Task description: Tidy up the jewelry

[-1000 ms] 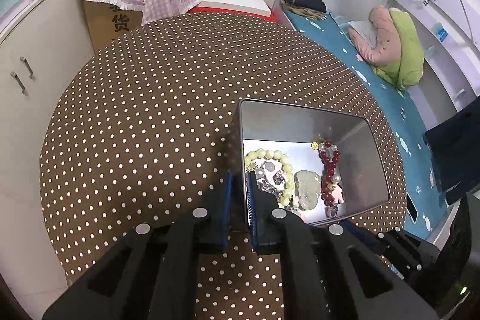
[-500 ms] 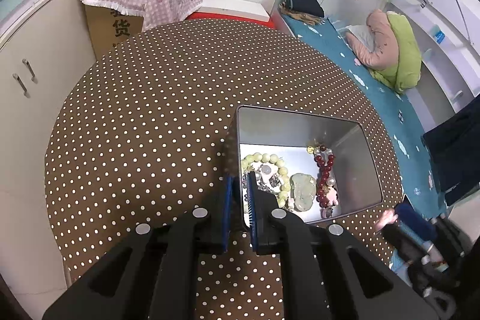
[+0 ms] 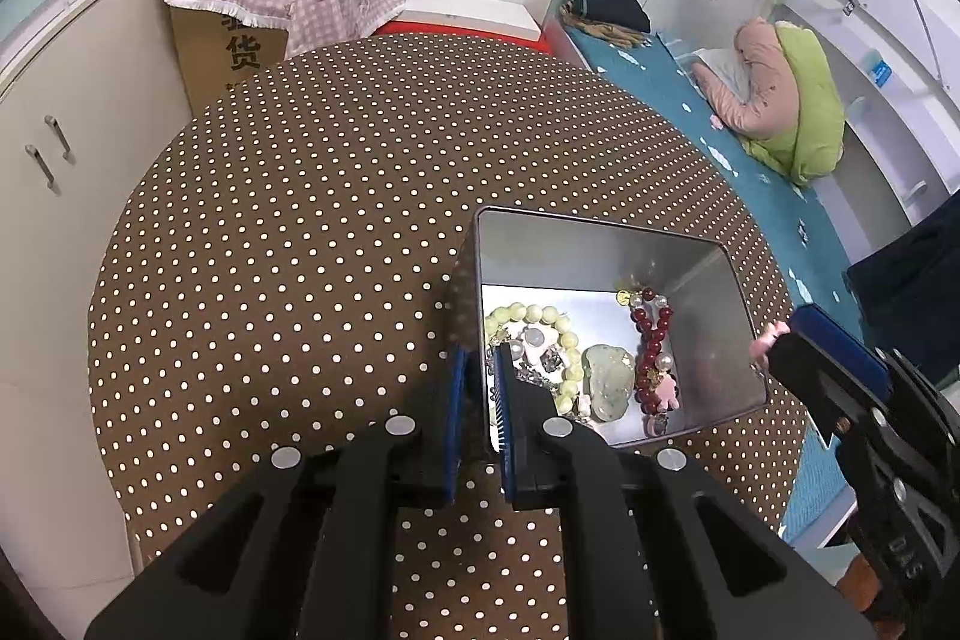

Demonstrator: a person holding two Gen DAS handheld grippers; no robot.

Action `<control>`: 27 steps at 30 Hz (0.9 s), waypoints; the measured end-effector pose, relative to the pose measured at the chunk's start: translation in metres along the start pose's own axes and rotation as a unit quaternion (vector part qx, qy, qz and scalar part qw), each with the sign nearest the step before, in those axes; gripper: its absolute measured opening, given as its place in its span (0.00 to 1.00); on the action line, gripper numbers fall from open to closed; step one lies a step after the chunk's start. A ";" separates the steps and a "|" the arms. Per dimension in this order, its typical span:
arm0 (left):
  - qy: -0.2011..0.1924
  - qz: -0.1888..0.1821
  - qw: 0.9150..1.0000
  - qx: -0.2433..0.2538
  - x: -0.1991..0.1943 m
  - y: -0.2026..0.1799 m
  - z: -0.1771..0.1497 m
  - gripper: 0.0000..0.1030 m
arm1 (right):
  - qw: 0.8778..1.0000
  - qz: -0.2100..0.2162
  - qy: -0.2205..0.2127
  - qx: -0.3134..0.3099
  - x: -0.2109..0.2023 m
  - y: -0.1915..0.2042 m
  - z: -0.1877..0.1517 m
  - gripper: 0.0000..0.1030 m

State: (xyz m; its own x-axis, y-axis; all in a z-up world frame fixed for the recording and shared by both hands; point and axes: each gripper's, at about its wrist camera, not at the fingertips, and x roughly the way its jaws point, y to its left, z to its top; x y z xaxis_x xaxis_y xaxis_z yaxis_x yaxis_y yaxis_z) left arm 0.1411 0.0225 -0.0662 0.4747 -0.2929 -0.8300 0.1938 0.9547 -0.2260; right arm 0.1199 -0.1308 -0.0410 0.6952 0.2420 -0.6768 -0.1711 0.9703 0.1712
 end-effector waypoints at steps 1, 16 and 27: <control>0.001 0.000 1.000 0.000 0.001 0.000 0.000 0.07 | 1.000 0.001 0.002 0.002 0.002 0.000 0.001 0.28; 0.002 0.000 1.000 -0.002 0.003 0.002 0.003 0.06 | 0.999 0.005 0.022 0.024 0.014 -0.008 0.001 0.50; 0.001 0.003 1.000 0.001 0.002 0.001 0.003 0.06 | 0.999 -0.006 0.021 0.041 0.010 -0.015 -0.004 0.66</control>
State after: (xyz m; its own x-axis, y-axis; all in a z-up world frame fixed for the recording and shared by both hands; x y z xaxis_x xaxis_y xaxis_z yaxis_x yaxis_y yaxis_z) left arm 0.1451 0.0229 -0.0670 0.4748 -0.2870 -0.8320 0.1931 0.9563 -0.2197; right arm 0.1270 -0.1430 -0.0530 0.6670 0.2327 -0.7078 -0.1049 0.9698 0.2200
